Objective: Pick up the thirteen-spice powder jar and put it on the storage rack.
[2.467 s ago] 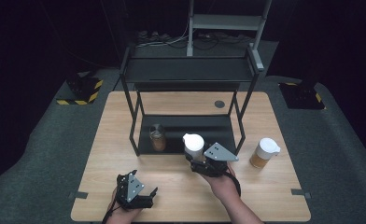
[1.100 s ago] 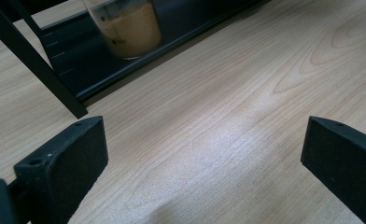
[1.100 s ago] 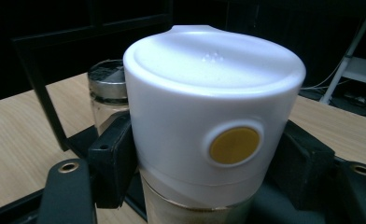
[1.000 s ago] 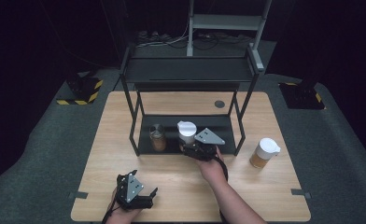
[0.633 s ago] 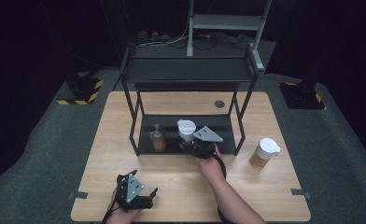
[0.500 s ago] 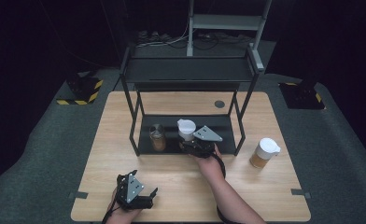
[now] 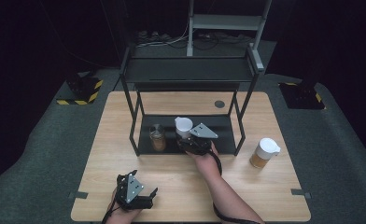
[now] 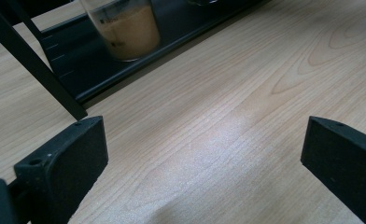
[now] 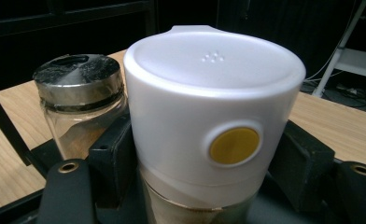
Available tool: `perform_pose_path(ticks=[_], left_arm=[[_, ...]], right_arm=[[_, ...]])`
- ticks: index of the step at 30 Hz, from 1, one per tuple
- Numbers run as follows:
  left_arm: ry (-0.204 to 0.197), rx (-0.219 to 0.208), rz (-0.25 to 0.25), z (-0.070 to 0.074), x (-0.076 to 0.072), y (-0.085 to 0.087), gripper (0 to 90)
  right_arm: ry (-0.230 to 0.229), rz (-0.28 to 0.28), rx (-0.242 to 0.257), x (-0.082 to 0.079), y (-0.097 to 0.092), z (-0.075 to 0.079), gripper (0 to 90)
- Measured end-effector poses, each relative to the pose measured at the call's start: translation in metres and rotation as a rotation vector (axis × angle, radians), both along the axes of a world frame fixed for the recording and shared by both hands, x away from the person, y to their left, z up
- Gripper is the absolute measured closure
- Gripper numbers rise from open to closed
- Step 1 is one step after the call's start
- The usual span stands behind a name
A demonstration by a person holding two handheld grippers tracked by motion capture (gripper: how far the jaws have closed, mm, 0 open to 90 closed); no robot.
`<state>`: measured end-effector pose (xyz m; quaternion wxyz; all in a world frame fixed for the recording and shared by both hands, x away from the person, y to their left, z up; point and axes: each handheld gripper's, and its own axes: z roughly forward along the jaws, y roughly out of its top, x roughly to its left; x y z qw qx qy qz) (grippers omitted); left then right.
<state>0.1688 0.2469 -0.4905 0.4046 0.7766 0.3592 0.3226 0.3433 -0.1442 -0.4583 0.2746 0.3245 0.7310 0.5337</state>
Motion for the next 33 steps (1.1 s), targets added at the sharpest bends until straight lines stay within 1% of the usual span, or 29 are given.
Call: perform_pose_path(ticks=[10,15,18,26,33], left_arm=[[0.002,-0.014,0.002,0.0,0.0,0.002,0.9],[0.003,-0.014,0.001,0.0,0.001,0.002,0.9],[0.004,-0.021,0.003,0.0,0.001,0.003,0.9],[0.006,-0.026,0.005,0.0,0.001,0.003,0.9],[0.004,-0.024,0.004,-0.001,0.001,0.003,0.9]], right_arm=[[0.004,-0.007,-0.006,0.006,0.006,0.001,30.2],[0.012,-0.008,-0.008,0.008,0.007,-0.002,30.1],[0.015,-0.007,-0.013,0.009,0.008,-0.003,30.1],[0.034,-0.013,0.006,0.013,0.007,-0.005,30.1],[0.023,-0.011,0.008,0.011,0.006,-0.008,30.0]])
